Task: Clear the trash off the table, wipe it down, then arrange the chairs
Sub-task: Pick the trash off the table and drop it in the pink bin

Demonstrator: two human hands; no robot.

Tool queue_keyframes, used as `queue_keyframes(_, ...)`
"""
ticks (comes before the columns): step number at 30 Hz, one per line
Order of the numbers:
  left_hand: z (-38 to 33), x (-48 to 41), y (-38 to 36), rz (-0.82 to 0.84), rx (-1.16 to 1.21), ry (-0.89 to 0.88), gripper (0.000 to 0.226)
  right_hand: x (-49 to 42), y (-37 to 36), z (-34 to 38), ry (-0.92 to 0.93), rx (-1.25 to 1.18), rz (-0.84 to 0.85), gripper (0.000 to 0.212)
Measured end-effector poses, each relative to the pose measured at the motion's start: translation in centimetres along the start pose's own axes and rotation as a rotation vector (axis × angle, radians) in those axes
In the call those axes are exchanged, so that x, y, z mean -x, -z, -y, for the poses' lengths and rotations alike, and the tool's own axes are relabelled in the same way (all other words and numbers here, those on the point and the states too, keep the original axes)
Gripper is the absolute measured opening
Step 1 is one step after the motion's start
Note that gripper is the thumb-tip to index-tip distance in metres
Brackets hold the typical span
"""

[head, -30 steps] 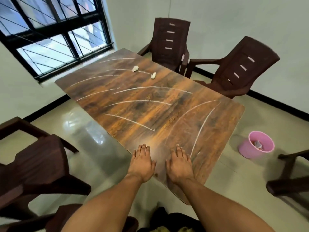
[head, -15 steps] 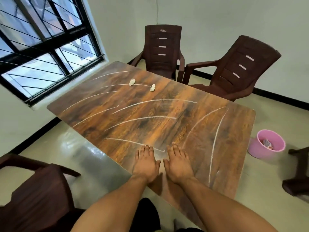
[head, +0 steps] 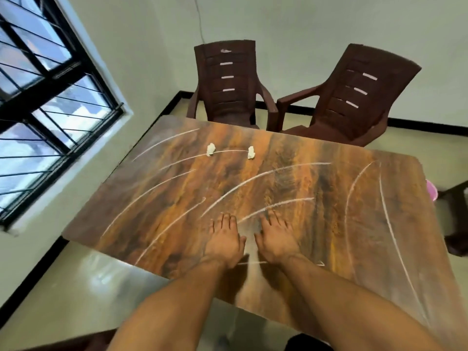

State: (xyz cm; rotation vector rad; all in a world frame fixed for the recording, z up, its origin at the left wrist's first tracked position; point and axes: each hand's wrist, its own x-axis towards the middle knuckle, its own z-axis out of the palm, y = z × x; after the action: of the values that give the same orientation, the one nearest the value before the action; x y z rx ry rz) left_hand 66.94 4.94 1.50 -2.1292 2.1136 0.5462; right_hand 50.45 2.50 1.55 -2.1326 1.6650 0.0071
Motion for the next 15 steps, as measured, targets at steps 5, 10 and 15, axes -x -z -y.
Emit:
queue_keyframes(5, 4.9, -4.6, 3.8, -0.029, -0.015, -0.05, 0.07, -4.5, 1.3, 4.8, 0.013, -0.01, -0.063, 0.059)
queue_keyframes(10, 8.2, -11.8, 6.2, -0.024, -0.017, -0.058, 0.07, -11.0, 2.2, 6.0, -0.008, -0.023, -0.099, 0.056)
queue_keyframes(15, 10.6, -18.4, 8.0, -0.028, -0.053, -0.059, 0.069, -17.5, 2.7, 5.5, -0.012, -0.031, -0.086, 0.056)
